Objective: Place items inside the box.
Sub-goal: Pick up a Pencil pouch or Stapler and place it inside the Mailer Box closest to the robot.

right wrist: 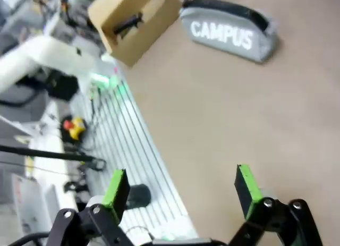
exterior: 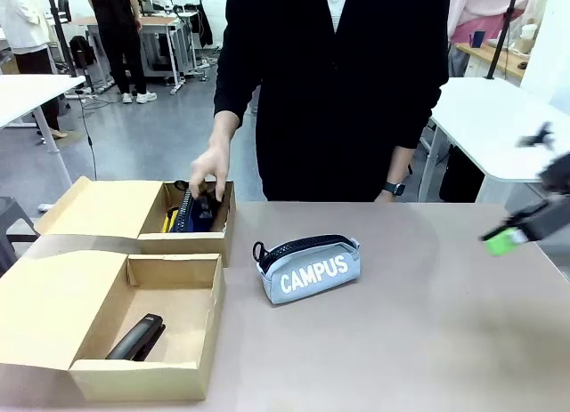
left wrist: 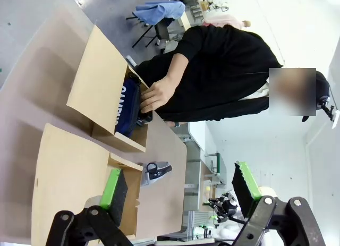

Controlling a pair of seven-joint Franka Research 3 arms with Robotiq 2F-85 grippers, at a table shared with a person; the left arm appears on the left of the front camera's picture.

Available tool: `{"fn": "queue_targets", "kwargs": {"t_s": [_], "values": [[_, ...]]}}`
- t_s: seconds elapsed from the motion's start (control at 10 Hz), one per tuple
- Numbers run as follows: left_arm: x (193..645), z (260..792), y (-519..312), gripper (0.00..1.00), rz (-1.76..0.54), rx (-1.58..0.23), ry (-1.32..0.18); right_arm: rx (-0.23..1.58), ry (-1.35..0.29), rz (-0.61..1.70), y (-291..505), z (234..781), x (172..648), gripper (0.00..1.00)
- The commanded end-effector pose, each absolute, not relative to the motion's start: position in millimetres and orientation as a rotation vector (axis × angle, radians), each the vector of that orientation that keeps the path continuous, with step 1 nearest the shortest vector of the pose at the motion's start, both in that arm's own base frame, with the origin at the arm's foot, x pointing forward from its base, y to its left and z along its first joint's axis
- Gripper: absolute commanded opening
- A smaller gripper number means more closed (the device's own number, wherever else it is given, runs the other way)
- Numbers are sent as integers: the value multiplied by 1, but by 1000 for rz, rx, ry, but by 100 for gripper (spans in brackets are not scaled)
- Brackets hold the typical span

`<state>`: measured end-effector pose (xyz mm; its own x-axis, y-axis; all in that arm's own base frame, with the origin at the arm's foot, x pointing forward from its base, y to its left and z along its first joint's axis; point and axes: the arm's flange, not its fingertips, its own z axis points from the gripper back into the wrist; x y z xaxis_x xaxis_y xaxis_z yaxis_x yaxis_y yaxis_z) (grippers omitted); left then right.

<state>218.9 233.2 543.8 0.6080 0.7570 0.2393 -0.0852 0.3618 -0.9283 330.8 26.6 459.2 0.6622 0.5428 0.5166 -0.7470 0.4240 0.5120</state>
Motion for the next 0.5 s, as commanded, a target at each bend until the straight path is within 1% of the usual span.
{"fn": "queue_targets", "kwargs": {"t_s": [0.0, 0.1, 0.2, 0.3, 0.4], "values": [[218, 545, 233, 100, 599, -1084, -769, 632, -247, 976, 107, 445, 361, 100], [218, 545, 233, 100, 599, -1084, -769, 579, -269, 1071, 149, 438, 362, 100], [218, 545, 233, 100, 599, -1084, -769, 422, -271, 1099, 178, 427, 359, 100], [218, 545, 233, 100, 599, -1084, -769, 338, -198, 1065, 183, 423, 357, 100], [218, 545, 233, 100, 599, -1084, -769, 553, -247, 1114, 171, 438, 344, 100]]}}
